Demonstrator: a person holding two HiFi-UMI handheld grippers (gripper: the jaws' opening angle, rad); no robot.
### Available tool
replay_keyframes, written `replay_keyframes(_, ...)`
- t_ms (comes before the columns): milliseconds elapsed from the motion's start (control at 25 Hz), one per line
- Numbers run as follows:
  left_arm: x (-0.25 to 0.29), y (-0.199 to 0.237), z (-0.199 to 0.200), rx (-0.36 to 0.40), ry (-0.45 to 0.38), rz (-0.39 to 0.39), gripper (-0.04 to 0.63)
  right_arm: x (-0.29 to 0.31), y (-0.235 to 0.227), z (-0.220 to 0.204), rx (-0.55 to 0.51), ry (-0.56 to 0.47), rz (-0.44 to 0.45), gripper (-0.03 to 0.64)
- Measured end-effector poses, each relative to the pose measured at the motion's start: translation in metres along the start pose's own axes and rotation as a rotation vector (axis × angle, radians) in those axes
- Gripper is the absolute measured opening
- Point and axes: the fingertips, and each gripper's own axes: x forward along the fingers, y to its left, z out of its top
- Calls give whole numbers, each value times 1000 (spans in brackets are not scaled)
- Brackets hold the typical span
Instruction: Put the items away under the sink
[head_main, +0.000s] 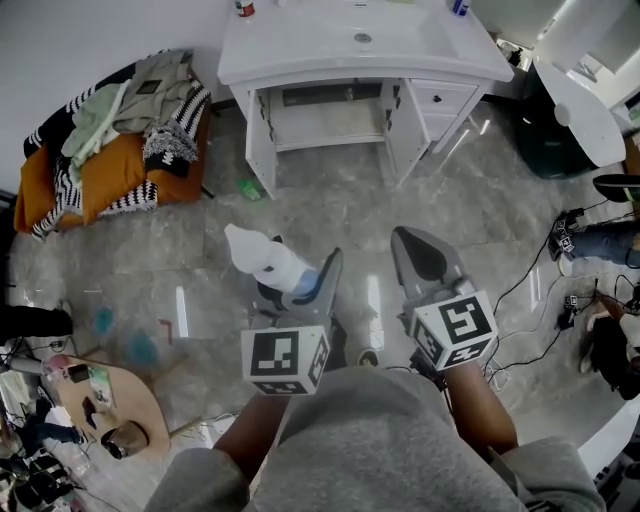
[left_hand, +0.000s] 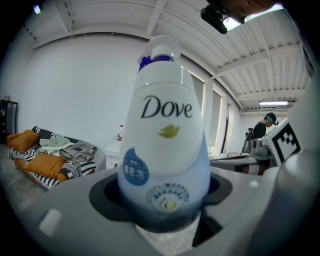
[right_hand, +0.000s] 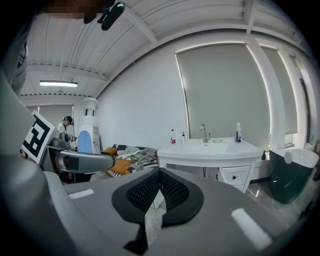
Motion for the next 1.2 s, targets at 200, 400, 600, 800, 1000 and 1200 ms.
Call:
replay_keyframes(200, 9, 17, 9, -17, -3, -14, 352, 22, 8, 10, -6, 10, 2, 0)
replay_keyframes(400, 18, 40, 17, -25, -16, -18, 353, 43, 15, 20, -22, 11, -5, 0)
replay_keyframes(600, 27, 58, 26, -22, -26, -33, 352, 62, 20, 28, -26, 7, -18, 0)
replay_keyframes(800, 31, 71, 28, -21, -23, -47, 353, 76, 23, 33, -25, 4, -36, 0)
replay_keyframes(1000, 31, 82, 28, -22, -28, -53, 352, 79, 28, 33, -40, 14, -47, 0)
replay_keyframes(1200, 29, 90, 31, -31, -43, -53, 353, 78, 32, 38, -64, 16, -57, 0)
